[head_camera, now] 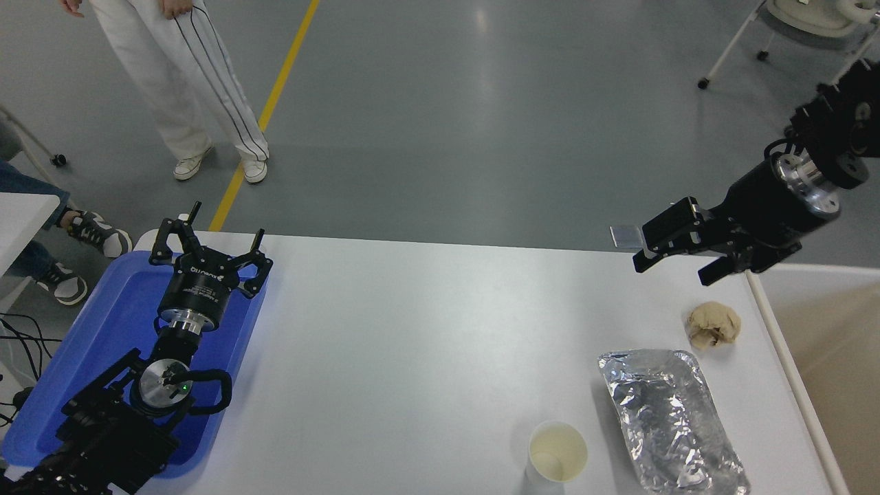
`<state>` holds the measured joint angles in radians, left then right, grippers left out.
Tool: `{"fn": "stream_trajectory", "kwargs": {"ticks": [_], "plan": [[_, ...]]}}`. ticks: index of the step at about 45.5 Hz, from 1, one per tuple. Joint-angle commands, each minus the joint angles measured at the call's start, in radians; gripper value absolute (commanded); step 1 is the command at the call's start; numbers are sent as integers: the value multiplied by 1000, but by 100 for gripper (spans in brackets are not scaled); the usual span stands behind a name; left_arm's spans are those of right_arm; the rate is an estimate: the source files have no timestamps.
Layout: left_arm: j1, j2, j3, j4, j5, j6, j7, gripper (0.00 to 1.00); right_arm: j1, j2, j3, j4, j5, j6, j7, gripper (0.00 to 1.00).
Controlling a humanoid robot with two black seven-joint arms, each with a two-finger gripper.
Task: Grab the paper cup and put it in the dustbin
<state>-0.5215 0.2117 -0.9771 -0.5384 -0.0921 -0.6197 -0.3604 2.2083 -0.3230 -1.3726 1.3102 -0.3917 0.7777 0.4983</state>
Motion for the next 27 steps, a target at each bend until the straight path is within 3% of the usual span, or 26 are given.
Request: {"fn": "stream_trajectory", "kwargs": {"ticks": [1, 27], "plan": [[0, 0, 0, 0, 0, 0, 0, 100, 105, 84, 1, 50, -18, 8, -147, 100], [0, 0, 0, 0, 0, 0, 0, 100, 176, 81, -97, 63, -27, 8, -164, 100]]}}
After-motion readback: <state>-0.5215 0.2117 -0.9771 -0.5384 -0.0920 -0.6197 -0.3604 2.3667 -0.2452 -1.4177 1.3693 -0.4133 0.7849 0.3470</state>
